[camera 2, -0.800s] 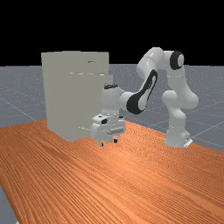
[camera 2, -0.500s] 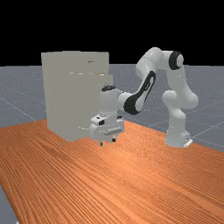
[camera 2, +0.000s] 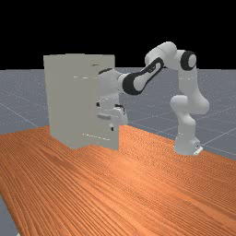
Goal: Close the cabinet door
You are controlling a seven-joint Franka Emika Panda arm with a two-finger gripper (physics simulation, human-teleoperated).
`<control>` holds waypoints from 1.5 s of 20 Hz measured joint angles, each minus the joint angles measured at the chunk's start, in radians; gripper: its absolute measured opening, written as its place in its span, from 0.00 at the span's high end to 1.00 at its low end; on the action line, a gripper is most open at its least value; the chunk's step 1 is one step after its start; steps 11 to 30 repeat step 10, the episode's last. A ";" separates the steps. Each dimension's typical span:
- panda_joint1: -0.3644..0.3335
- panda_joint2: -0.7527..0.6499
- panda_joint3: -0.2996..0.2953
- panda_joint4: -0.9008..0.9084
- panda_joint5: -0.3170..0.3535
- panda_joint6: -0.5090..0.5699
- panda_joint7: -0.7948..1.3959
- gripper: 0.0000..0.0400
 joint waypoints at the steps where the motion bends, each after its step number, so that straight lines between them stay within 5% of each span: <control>1: 0.003 -0.012 -0.002 -0.008 0.000 -0.007 0.020 1.00; 5: 0.025 -0.164 -0.050 -0.195 -0.040 -0.008 -0.011 1.00; 7: 0.029 -0.214 -0.131 -0.251 -0.048 0.006 -0.084 1.00; 10: -0.071 -0.203 -0.299 -0.231 -0.047 0.026 -0.156 1.00; 30: -0.071 -0.203 -0.299 -0.231 -0.047 0.026 -0.156 1.00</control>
